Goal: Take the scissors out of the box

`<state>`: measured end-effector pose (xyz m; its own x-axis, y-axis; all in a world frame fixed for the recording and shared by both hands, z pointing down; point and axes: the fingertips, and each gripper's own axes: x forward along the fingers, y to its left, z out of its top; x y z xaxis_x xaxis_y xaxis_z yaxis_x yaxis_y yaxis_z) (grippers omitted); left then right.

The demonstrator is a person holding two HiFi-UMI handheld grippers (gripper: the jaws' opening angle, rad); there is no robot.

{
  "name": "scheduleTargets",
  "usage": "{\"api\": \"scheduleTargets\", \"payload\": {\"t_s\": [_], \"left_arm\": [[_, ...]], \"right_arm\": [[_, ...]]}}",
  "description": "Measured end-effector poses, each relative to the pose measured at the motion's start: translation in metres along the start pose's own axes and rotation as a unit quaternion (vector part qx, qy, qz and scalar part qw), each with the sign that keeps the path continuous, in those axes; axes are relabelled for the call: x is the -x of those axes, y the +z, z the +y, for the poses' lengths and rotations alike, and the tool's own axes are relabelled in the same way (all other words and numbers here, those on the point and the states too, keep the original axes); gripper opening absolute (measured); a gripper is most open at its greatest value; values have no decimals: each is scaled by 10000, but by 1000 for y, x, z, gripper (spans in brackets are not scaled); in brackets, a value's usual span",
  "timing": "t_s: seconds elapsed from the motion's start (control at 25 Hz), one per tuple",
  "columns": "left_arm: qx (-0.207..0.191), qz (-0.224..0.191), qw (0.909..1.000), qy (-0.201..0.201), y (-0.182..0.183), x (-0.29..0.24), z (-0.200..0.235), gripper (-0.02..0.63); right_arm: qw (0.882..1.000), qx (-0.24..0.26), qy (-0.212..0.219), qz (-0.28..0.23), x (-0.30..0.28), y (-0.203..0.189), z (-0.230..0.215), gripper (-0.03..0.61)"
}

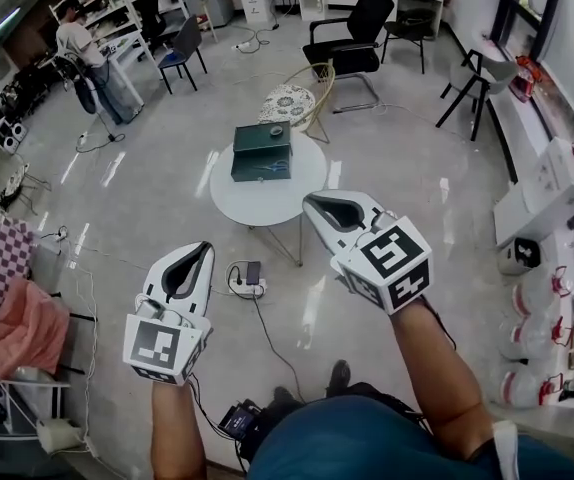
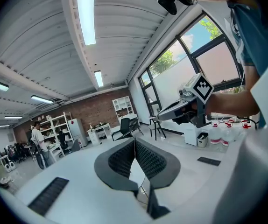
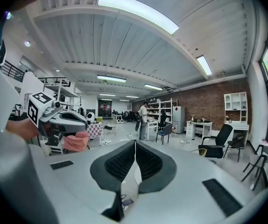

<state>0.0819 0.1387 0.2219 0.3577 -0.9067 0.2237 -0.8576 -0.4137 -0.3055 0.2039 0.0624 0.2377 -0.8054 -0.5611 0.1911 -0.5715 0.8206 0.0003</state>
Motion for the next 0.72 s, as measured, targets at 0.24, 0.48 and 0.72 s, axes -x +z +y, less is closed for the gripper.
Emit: {"api": "scheduleTargets", "payload": {"t_s": [0.24, 0.48, 0.72], "left_arm": [[45, -93, 9999, -105, -12, -15, 26, 18], [79, -274, 9989, -374, -19, -40, 69, 20], [113, -444, 9965, -695, -35, -61, 136, 20]], "right_arm": [[9998, 30, -150, 91, -18, -2, -6, 38], [9982, 29, -559, 224, -49, 0, -21, 38], [9964, 28, -786, 325, -112, 15, -10, 38]]}}
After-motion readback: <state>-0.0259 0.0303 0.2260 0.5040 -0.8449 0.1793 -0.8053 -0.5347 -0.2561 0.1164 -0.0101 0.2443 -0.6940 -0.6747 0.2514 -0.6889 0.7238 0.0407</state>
